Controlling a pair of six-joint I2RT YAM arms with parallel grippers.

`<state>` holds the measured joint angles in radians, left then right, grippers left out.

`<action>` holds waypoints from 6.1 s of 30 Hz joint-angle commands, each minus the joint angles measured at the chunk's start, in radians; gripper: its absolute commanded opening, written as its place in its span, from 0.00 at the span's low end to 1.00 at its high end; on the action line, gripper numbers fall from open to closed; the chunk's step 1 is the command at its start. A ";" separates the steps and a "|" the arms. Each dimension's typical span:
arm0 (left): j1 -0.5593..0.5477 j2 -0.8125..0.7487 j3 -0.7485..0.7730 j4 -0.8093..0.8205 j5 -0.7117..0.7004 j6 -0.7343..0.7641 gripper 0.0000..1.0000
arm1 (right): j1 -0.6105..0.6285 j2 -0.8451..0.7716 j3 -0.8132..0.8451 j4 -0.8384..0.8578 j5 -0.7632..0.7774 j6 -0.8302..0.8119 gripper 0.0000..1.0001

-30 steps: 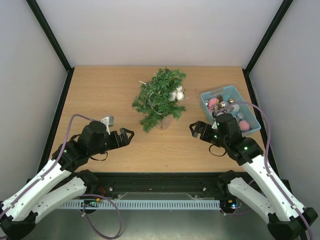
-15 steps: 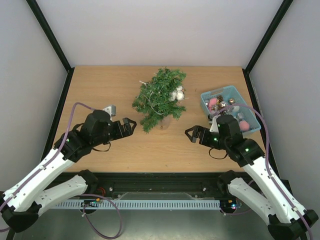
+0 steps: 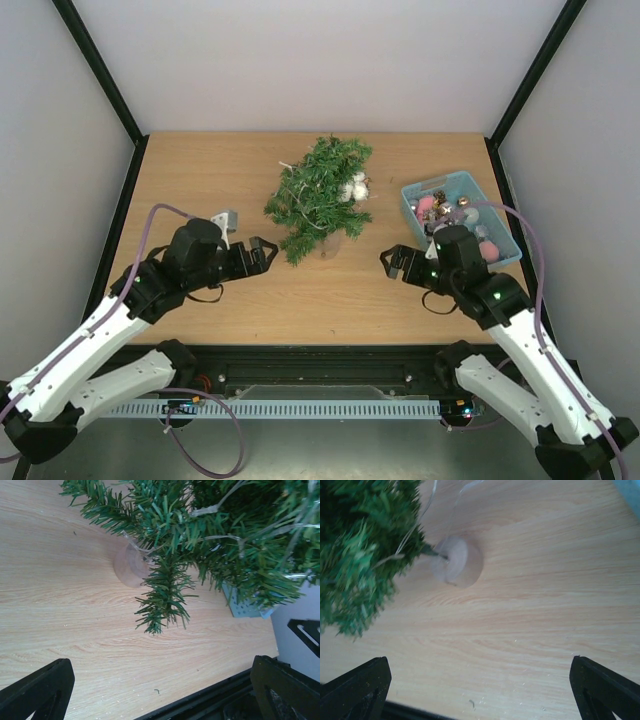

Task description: Decorate the small christmas tree

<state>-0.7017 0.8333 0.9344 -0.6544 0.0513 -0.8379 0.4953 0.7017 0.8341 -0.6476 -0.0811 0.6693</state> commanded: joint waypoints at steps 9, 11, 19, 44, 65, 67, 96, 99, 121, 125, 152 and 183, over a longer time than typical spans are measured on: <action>0.005 -0.149 -0.031 -0.108 -0.013 0.053 1.00 | -0.204 0.442 0.287 -0.024 0.282 -0.094 0.90; 0.005 -0.145 -0.038 -0.119 -0.006 0.071 1.00 | -0.300 0.496 0.314 0.013 0.247 -0.118 0.86; 0.007 -0.060 -0.084 -0.067 0.044 0.109 0.99 | -0.490 0.802 0.495 0.034 0.134 -0.199 0.72; 0.058 0.024 -0.168 0.024 0.091 0.169 1.00 | -0.514 1.165 0.577 0.123 0.050 -0.162 0.34; 0.082 -0.004 -0.180 0.010 0.114 0.187 1.00 | -0.514 1.196 0.575 0.102 0.077 -0.172 0.08; 0.084 -0.005 -0.176 0.003 0.114 0.189 0.99 | -0.514 1.184 0.571 0.098 0.080 -0.174 0.03; 0.084 -0.125 -0.080 -0.076 0.156 0.169 0.99 | -0.514 0.604 0.565 -0.018 0.024 -0.117 0.01; 0.084 -0.125 -0.038 -0.060 0.221 0.199 0.99 | -0.514 0.517 0.560 -0.045 -0.070 -0.093 0.01; -0.206 0.036 0.326 -0.074 0.092 0.328 0.92 | -0.484 0.263 0.471 -0.329 -0.553 -0.008 0.01; -0.406 0.112 0.359 -0.077 -0.079 0.307 0.92 | -0.471 0.304 0.534 -0.362 -0.563 -0.008 0.01; -0.892 0.569 0.458 0.091 -0.772 0.402 0.88 | -0.341 0.443 0.605 -0.639 -0.702 0.057 0.01; -0.703 0.693 0.438 0.246 -0.676 0.597 0.59 | -0.338 0.496 0.600 -0.637 -0.720 -0.015 0.01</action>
<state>-1.4185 1.5253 1.3476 -0.4160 -0.6117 -0.2615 0.1513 1.1881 1.4128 -1.2304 -0.7658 0.6724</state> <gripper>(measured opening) 0.644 0.015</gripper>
